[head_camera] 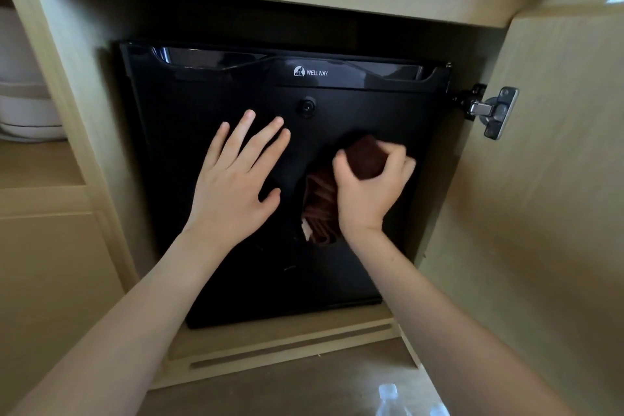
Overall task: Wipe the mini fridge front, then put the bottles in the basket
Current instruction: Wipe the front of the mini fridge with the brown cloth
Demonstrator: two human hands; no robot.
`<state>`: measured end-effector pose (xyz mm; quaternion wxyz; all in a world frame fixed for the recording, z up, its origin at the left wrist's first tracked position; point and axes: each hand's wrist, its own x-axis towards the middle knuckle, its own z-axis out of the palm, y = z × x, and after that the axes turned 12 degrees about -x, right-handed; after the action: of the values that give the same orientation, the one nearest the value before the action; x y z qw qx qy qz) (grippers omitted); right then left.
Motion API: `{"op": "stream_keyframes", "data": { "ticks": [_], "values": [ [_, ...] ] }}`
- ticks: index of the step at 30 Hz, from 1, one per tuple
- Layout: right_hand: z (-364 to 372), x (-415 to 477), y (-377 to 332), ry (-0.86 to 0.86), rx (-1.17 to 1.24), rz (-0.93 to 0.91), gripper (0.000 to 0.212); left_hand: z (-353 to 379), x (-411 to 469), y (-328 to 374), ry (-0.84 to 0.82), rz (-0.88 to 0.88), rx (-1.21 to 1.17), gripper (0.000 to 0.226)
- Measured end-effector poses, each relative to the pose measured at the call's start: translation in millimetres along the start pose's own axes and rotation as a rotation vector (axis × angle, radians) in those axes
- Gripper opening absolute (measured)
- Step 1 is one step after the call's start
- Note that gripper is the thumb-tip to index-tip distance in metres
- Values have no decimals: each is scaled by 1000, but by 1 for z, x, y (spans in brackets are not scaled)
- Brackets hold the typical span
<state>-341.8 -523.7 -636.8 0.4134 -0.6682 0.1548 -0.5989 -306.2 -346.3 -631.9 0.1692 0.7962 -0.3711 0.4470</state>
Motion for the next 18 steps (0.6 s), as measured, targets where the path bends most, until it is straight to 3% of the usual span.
{"op": "stream_keyframes", "data": {
  "ticks": [8,14,18],
  "values": [
    [-16,-18,40,-65,-62,-26,40,0,0,-3,8,14,-10,83],
    [-9,18,9,3,-35,-55,38,3,-1,2,20,-10,-1,82],
    [-26,-2,43,-75,-76,33,40,4,-1,0,2,-5,-7,81]
  ]
}}
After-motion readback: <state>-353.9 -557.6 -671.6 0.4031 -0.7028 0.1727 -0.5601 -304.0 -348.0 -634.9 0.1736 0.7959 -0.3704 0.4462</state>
